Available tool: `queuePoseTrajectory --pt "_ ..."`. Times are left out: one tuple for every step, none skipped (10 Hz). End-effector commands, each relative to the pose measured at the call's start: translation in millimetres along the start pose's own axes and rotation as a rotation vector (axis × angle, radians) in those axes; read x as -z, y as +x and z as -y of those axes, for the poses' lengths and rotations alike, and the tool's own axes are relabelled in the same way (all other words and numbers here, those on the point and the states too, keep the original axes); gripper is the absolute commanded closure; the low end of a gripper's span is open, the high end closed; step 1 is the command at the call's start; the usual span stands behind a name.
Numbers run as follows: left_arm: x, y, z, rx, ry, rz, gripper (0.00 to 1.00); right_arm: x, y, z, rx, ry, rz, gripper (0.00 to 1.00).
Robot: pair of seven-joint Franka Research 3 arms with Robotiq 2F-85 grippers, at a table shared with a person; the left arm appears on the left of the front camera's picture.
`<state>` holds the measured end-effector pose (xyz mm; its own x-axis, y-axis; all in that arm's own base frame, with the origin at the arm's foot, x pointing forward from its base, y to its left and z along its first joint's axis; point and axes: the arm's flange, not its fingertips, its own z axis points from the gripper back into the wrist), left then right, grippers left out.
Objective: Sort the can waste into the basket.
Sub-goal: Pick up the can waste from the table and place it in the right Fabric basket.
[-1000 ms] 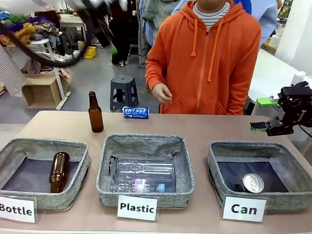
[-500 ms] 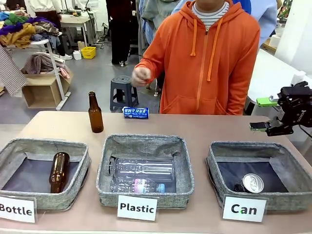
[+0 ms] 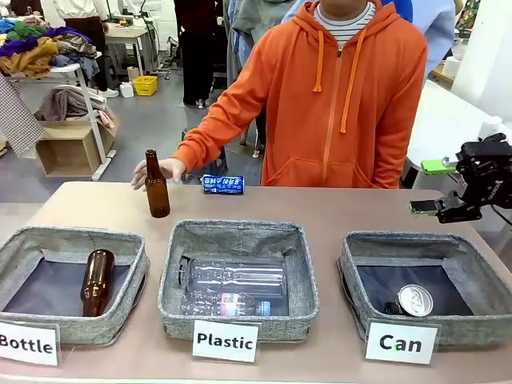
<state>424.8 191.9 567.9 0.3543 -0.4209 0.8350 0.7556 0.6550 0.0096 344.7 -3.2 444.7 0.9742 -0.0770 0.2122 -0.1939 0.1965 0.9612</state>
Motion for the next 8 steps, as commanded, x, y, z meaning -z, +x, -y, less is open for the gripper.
queuePoseTrajectory --pt "6.1 8.0 -2.3 0.013 -0.014 0.028 0.0 2.3 0.7 -4.7 0.009 0.016 0.006 0.0" --pt "11.3 18.1 -5.9 -0.001 -0.013 0.01 0.0 2.3 0.7 -4.7 0.009 0.016 0.006 0.0" --pt "18.2 32.3 -7.7 -0.005 -0.012 -0.017 0.0 2.3 0.7 -4.7 0.009 0.016 0.006 0.0" --pt "32.1 53.7 -9.4 0.014 -0.026 -0.039 0.0 2.3 0.7 -4.7 0.009 0.016 0.006 0.0" --pt "60.4 84.8 -14.9 0.014 -0.032 -0.093 0.0 2.3 0.7 -4.7 0.009 0.016 0.006 0.0" --pt "91.2 112.7 -20.5 0.036 -0.049 -0.162 0.0 2.3 0.7 -4.7 0.009 0.016 0.006 0.0" --pt "119.7 135.2 -25.3 0.076 -0.118 -0.227 0.0 2.3 0.7 -4.7 0.009 0.016 0.006 0.0" --pt "129.3 147.2 -29.8 0.038 -0.112 -0.301 0.0 2.3 0.7 -4.7 0.009 0.016 0.006 0.0"
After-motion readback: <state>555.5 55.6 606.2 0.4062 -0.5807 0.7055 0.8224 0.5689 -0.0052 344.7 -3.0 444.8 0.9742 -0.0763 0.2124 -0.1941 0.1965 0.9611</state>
